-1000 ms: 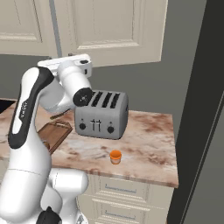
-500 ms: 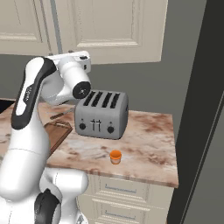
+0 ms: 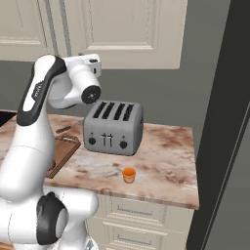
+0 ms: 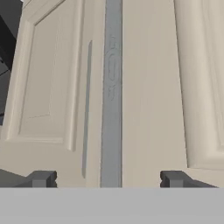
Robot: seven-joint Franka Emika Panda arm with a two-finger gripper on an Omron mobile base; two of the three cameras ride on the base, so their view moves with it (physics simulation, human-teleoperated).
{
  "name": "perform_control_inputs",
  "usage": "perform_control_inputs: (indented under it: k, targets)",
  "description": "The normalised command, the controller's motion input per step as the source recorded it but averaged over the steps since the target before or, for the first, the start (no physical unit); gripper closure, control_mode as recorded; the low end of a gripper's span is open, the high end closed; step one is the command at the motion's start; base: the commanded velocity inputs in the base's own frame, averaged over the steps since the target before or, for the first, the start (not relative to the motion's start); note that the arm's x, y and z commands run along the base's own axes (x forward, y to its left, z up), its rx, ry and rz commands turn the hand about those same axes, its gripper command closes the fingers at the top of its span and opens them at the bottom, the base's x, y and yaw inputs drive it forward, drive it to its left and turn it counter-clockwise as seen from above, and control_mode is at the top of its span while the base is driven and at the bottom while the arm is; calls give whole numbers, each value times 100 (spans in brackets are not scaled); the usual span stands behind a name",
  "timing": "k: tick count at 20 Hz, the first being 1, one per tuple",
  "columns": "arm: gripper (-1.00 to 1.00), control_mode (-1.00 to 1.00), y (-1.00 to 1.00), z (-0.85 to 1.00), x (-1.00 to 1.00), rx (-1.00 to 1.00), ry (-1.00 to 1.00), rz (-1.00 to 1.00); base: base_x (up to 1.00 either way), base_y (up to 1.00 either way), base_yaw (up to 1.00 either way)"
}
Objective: Pick the bread, place it on the cutting board, pick the jam, place it on the counter, and close the cabinet.
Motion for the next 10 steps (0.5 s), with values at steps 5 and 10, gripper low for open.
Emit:
perform_control_inputs:
  k: [5,10]
  targets:
    - [-100,-100,4,0,29,0,0,0,0,0,0]
    - [-100,-100,6,0,29,0,0,0,0,0,0]
